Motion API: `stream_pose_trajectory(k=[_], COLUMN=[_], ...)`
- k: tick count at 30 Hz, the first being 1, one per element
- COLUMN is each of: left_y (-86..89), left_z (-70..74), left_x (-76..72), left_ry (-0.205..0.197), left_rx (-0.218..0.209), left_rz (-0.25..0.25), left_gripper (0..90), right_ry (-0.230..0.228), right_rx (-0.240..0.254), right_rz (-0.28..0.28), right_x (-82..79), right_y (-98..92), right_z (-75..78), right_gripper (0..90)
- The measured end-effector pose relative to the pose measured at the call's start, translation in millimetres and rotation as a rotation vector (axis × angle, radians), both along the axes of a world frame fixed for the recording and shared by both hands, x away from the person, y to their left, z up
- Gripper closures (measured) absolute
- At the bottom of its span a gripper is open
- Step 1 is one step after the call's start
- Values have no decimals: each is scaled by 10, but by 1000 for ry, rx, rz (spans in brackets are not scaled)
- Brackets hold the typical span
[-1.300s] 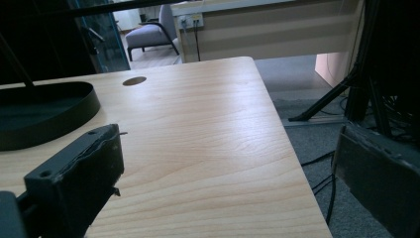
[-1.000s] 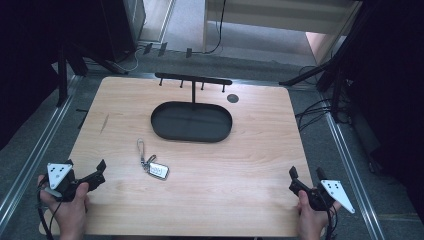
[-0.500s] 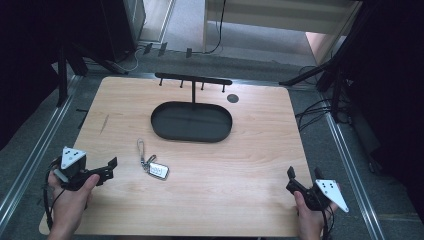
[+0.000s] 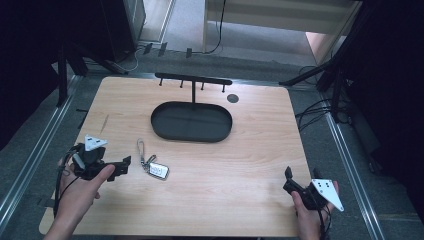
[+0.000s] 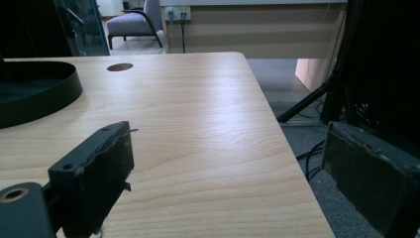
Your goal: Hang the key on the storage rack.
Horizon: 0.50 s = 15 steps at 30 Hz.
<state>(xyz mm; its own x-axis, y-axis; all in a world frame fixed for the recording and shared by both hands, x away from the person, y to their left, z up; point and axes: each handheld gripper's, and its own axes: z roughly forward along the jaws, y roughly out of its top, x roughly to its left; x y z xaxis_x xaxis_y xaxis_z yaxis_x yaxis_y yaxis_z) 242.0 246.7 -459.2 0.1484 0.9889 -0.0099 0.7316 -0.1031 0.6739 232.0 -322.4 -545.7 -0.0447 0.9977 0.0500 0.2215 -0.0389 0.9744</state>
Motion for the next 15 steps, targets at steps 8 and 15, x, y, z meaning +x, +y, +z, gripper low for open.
stream_pose_trajectory(k=[8,15], left_y=[-68,-79], left_z=[-11,-68], left_x=[303,597], left_ry=[261,410], left_rx=[4,-85], left_rz=[-33,-37], left_gripper=[258,277], right_ry=[3,12], right_rx=[-10,7], right_rz=[0,1], right_x=[13,14], right_y=[-1,-6], right_z=[-5,-3], right_gripper=[82,101])
